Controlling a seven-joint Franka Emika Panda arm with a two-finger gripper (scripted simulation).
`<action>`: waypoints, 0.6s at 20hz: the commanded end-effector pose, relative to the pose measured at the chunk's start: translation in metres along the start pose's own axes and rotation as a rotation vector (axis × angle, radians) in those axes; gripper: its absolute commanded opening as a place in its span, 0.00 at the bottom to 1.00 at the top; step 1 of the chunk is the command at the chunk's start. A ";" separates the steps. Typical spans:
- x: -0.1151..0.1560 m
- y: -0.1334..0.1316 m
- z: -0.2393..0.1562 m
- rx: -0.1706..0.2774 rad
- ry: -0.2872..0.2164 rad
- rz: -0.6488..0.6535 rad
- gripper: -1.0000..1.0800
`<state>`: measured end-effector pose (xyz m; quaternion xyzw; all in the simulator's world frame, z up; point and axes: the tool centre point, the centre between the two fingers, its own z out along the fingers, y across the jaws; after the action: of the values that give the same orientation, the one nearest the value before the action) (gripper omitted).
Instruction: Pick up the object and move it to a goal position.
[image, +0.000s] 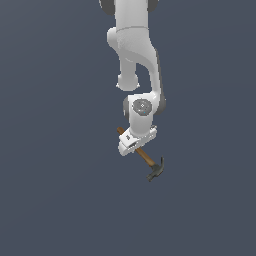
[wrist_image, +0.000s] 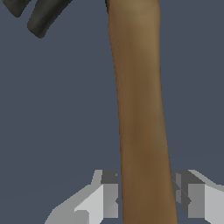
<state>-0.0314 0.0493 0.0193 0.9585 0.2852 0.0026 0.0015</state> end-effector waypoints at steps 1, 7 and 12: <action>-0.001 -0.004 0.003 0.004 -0.004 -0.004 0.00; -0.001 -0.001 -0.001 0.000 -0.002 0.002 0.00; -0.003 -0.009 -0.012 0.000 -0.002 0.002 0.00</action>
<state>-0.0383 0.0527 0.0261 0.9589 0.2837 -0.0002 0.0013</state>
